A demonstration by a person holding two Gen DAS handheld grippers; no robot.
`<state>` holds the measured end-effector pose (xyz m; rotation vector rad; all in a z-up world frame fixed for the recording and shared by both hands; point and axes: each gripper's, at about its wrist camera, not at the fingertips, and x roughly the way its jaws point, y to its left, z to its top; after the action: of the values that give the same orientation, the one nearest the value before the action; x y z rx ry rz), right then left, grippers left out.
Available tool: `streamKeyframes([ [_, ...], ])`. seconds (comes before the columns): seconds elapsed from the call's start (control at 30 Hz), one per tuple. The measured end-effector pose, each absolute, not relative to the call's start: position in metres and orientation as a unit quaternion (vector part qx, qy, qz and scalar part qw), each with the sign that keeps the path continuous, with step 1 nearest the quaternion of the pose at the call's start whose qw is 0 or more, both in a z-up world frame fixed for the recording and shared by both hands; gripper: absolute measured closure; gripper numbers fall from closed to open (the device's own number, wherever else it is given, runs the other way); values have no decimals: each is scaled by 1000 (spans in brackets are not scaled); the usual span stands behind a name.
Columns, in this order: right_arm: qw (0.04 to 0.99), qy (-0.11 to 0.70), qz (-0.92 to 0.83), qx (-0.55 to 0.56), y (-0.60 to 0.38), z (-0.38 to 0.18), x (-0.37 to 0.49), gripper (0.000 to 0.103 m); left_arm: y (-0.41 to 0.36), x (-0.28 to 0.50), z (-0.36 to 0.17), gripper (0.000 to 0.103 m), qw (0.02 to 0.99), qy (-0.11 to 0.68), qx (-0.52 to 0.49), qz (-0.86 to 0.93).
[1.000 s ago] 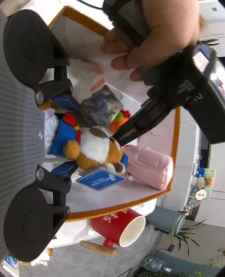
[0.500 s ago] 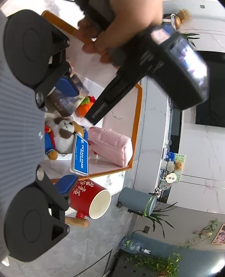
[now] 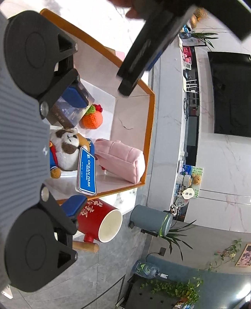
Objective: Organize objects
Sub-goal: 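Withdraw both open grippers up out of the box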
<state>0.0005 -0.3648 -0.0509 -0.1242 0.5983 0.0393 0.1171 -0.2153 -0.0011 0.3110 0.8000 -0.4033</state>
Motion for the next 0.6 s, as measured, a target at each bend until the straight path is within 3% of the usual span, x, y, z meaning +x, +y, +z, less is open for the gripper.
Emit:
streamKeyframes([
  [0.2, 957, 283, 18, -62, -358, -48, -3, 6, -179, 104, 7, 15, 902, 373, 127, -177],
  [0.43, 960, 271, 29, -68, -346, -45, -7, 6, -150, 77, -21, 13, 902, 379, 82, -190],
  [0.6, 959, 273, 30, -65, -345, -47, -6, 6, -143, 56, -40, 13, 894, 354, 122, -247],
])
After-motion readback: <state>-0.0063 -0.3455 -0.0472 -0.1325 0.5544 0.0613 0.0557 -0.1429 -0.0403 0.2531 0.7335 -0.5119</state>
